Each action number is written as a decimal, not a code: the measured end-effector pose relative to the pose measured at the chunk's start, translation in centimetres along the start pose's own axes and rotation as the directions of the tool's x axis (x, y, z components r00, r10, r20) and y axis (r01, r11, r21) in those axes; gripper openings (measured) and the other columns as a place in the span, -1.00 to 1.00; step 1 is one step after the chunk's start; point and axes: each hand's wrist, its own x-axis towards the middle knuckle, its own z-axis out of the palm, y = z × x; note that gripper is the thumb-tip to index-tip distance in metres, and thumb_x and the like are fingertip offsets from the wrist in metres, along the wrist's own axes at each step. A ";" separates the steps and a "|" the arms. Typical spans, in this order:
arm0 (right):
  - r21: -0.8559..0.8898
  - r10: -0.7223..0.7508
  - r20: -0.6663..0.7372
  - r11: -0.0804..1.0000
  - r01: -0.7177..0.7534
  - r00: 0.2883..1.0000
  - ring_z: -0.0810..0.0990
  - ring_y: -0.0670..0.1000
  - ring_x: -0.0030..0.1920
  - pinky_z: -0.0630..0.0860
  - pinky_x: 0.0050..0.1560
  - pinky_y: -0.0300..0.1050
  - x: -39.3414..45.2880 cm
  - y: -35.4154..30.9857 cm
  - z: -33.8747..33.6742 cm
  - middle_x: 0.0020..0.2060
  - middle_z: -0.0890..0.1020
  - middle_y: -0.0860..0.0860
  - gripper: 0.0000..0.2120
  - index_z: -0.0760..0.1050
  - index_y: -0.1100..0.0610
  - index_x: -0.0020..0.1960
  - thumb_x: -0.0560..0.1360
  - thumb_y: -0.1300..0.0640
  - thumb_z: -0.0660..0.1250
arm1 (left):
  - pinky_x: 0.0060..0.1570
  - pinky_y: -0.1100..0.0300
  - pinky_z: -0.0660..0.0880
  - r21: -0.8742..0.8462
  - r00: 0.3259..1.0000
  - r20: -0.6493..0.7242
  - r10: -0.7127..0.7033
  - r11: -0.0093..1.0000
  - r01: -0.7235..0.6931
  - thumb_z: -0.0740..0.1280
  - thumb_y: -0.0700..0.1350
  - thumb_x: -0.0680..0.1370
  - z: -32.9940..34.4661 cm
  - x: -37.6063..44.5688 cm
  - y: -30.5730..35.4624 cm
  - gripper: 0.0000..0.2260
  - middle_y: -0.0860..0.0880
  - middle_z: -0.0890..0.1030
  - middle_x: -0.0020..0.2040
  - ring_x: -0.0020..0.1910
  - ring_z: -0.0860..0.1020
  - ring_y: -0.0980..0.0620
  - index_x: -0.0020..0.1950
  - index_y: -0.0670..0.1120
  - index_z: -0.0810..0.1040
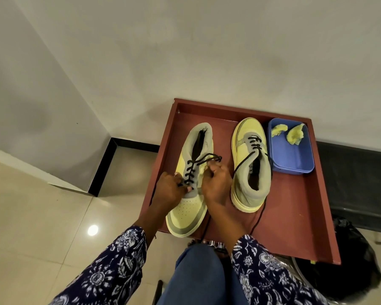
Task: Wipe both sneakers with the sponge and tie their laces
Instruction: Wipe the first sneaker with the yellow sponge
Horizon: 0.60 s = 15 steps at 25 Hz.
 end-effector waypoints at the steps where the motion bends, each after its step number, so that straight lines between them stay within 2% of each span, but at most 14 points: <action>1: -0.012 -0.076 0.023 0.997 0.077 0.997 0.59 0.16 0.03 0.33 0.04 -0.38 -1.1 0.4 0.2 0.02 0.61 0.20 -0.73 0.59 0.29 0.09 0.45 0.41 0.24 | -0.16 0.12 0.34 0.010 1.000 0.004 0.000 1.000 0.000 0.38 -0.13 0.48 0.0 0.0 0.0 -0.79 -0.15 0.47 -0.26 -0.15 0.41 -0.07 -0.16 -0.30 0.58; 3: -0.035 -0.226 0.062 0.973 0.228 0.972 0.60 0.15 -0.02 0.40 0.05 -0.37 -3.3 1.5 0.3 -0.03 0.62 0.20 -0.68 0.60 0.30 0.07 0.37 0.46 0.25 | -0.14 0.15 0.32 0.030 1.000 -0.006 -0.001 1.000 0.001 0.37 -0.11 0.49 0.1 0.0 0.1 -0.78 -0.13 0.49 -0.23 -0.08 0.44 -0.08 -0.11 -0.29 0.59; 5: -0.107 -0.338 0.120 0.930 0.350 0.934 0.60 0.18 -0.01 0.53 0.04 -0.15 -4.5 2.7 0.1 -0.03 0.63 0.21 -0.67 0.61 0.29 0.05 0.33 0.46 0.30 | -0.04 0.14 0.37 0.026 0.999 -0.030 -0.017 1.000 0.017 0.37 -0.10 0.50 0.2 -0.1 0.2 -0.76 -0.16 0.55 -0.09 0.04 0.46 -0.10 0.01 -0.27 0.60; 6: -0.129 -0.339 0.169 0.924 0.361 0.926 0.57 0.16 0.04 0.51 0.07 -0.10 -5.0 3.1 -0.2 0.00 0.62 0.23 -0.67 0.60 0.27 0.07 0.33 0.45 0.32 | 0.02 0.14 0.39 0.025 0.999 -0.041 -0.029 0.999 0.030 0.36 -0.10 0.50 0.3 -0.1 0.3 -0.74 -0.16 0.56 -0.03 0.09 0.47 -0.10 0.07 -0.26 0.58; 7: -0.114 -0.340 0.189 0.924 0.365 0.921 0.52 0.10 0.09 0.47 0.11 -0.15 -5.2 3.4 -0.3 0.03 0.61 0.24 -0.68 0.59 0.25 0.09 0.35 0.42 0.33 | 0.06 0.12 0.40 0.021 0.998 -0.045 -0.040 0.999 0.041 0.37 -0.09 0.50 0.3 -0.2 0.2 -0.72 -0.17 0.57 0.01 0.11 0.47 -0.11 0.10 -0.26 0.57; 10: -0.030 -0.317 0.129 0.946 0.323 0.940 0.40 -0.08 0.09 0.30 0.19 -0.44 -5.5 4.7 -0.2 0.02 0.60 0.21 -0.70 0.59 0.24 0.11 0.39 0.32 0.31 | 0.10 0.06 0.43 -0.001 0.998 -0.035 -0.052 0.999 0.052 0.38 -0.08 0.49 0.3 0.0 0.1 -0.69 -0.20 0.59 0.02 0.13 0.48 -0.13 0.12 -0.27 0.57; 12: 0.001 -0.249 0.106 0.968 0.251 0.963 0.45 -0.17 0.09 0.36 0.22 -0.43 -5.4 4.6 -0.3 0.02 0.58 0.13 -0.74 0.58 0.24 0.12 0.44 0.30 0.29 | 0.15 0.05 0.42 -0.025 0.997 -0.031 -0.066 0.998 0.065 0.38 -0.10 0.49 0.3 -0.1 0.2 -0.66 -0.20 0.58 0.10 0.17 0.46 -0.13 0.17 -0.29 0.54; 13: 0.029 -0.223 0.075 0.975 0.221 0.972 0.48 -0.18 0.06 0.41 0.21 -0.37 -5.3 4.4 -0.2 0.00 0.58 0.12 -0.76 0.58 0.25 0.10 0.46 0.29 0.28 | 0.18 0.06 0.41 -0.034 0.997 -0.028 -0.070 0.997 0.069 0.38 -0.11 0.49 0.3 -0.1 0.2 -0.64 -0.20 0.56 0.14 0.19 0.45 -0.13 0.19 -0.29 0.52; 15: 0.010 -0.174 -0.017 0.985 0.174 0.985 0.57 0.01 0.03 0.42 0.12 -0.37 -5.0 3.8 -0.1 -0.03 0.61 0.18 -0.75 0.59 0.29 0.09 0.45 0.33 0.27 | 0.20 0.07 0.40 -0.037 0.997 -0.020 -0.068 0.997 0.067 0.37 -0.11 0.49 0.2 -0.2 0.3 -0.63 -0.20 0.55 0.17 0.21 0.43 -0.13 0.22 -0.30 0.51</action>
